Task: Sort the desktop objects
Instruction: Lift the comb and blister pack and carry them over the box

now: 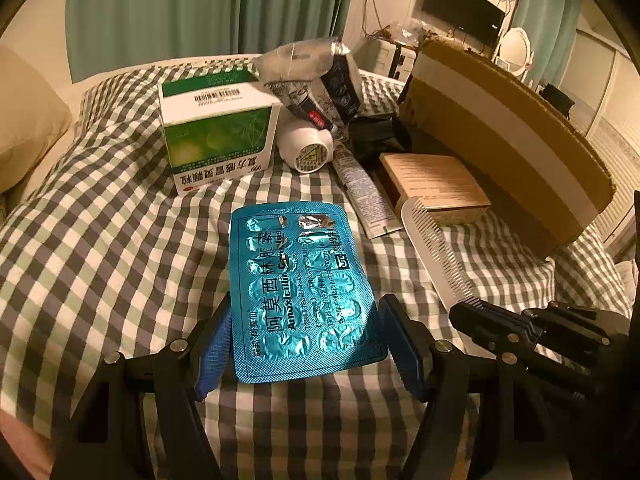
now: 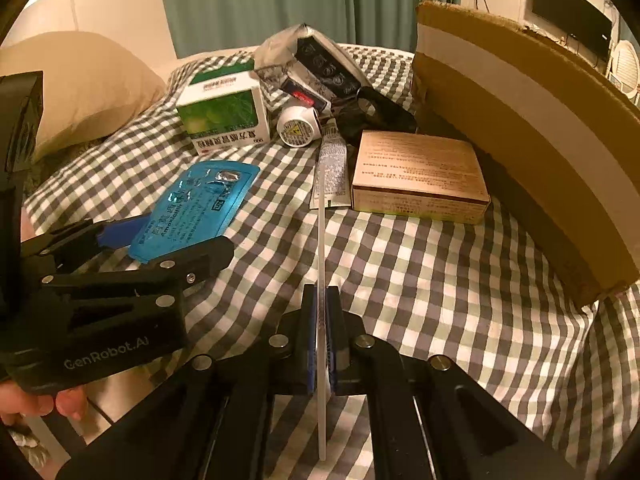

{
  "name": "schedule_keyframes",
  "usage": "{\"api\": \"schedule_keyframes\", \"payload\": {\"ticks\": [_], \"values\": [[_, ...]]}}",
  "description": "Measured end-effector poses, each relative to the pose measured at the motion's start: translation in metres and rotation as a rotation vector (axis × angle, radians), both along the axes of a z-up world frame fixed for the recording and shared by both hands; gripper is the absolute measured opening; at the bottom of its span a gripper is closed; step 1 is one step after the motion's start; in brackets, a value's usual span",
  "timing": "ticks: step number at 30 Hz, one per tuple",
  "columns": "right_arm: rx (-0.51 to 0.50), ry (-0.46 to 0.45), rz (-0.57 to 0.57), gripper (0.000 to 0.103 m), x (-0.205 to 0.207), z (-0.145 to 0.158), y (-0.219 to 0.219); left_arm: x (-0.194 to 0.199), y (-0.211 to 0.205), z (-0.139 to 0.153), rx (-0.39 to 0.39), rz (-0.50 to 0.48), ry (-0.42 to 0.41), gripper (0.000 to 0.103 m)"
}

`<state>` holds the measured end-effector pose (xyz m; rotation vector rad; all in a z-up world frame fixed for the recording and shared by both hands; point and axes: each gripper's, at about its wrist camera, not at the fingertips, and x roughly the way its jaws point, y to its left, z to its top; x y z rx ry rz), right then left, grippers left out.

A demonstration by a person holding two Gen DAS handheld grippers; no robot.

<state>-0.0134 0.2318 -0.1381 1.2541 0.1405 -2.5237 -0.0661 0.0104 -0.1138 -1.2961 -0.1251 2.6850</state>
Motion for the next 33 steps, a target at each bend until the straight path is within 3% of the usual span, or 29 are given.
{"api": "schedule_keyframes", "payload": {"ticks": [10,17,33], "values": [[-0.046,0.027,-0.021,0.003,0.011,0.021,0.008,0.007,0.005,0.014,0.012,-0.013,0.015,0.071],[-0.065,0.042,-0.045,0.003,0.017,0.036,0.018,0.012,0.021,0.027,-0.021,-0.044,0.024,0.071],[-0.115,0.124,-0.128,0.003,0.021,0.090,0.066,0.005,0.070,0.088,-0.028,-0.141,0.129,0.071]]}}
